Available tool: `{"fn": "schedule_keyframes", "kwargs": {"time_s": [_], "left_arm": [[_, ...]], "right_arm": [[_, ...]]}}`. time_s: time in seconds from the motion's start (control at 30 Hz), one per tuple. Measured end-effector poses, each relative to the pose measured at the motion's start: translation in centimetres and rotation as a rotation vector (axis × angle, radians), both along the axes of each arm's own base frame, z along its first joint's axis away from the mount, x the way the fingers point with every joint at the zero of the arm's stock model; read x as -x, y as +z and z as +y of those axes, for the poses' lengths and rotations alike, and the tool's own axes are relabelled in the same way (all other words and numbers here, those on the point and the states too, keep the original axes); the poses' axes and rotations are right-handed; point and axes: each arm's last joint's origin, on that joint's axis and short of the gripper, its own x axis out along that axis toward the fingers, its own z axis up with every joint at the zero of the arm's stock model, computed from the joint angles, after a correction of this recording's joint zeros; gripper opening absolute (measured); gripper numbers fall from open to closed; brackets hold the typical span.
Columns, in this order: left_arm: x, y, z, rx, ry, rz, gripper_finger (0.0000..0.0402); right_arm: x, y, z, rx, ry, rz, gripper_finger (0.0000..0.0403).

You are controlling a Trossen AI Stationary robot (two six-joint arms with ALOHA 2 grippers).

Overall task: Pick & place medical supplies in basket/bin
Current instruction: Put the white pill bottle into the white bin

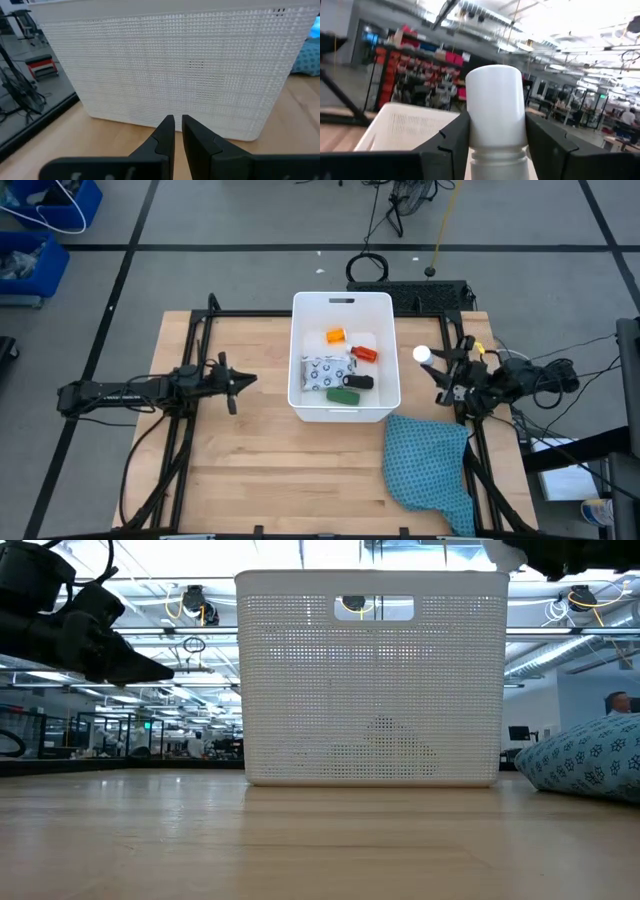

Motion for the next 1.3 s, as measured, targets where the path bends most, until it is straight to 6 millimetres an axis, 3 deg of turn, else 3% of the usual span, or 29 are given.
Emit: {"fn": "schedule_keyframes", "kwargs": {"time_s": [0.17,0.4,0.53,0.73,0.9,1.0,1.13,1.3], "left_arm": [[0.0,0.0,0.0,0.006,-0.013,0.001,0.0037],[0.0,0.0,0.0,0.005,-0.013,-0.004,0.0037],[0.0,0.1,0.0,0.003,-0.013,-0.017,0.0037],[-0.1,0.5,0.0,-0.013,-0.014,-0.048,0.0037],[-0.1,0.6,0.0,-0.016,-0.014,-0.058,0.0037],[-0.1,0.6,0.0,-0.015,-0.014,-0.057,0.0037],[-0.1,0.6,0.0,-0.014,-0.014,-0.058,0.0037],[-0.1,0.6,0.0,-0.007,-0.013,-0.058,0.0037]], "right_arm": [[-0.3,-0.5,0.1,-0.003,-0.007,-0.098,0.0153],[-1.2,1.5,0.0,0.001,-0.076,-0.068,0.0154],[-3.1,4.4,-0.3,0.037,-0.146,0.062,0.0153],[-6.7,10.5,-1.9,0.121,-0.264,0.267,0.0154],[-10.7,15.2,-5.0,0.077,-0.147,0.417,0.0155],[-13.0,16.9,-7.6,0.031,-0.102,0.492,0.0159],[-16.2,16.4,-11.5,0.052,-0.079,0.623,0.0153],[-19.3,12.5,-15.7,0.104,-0.033,0.816,0.0154]]}}
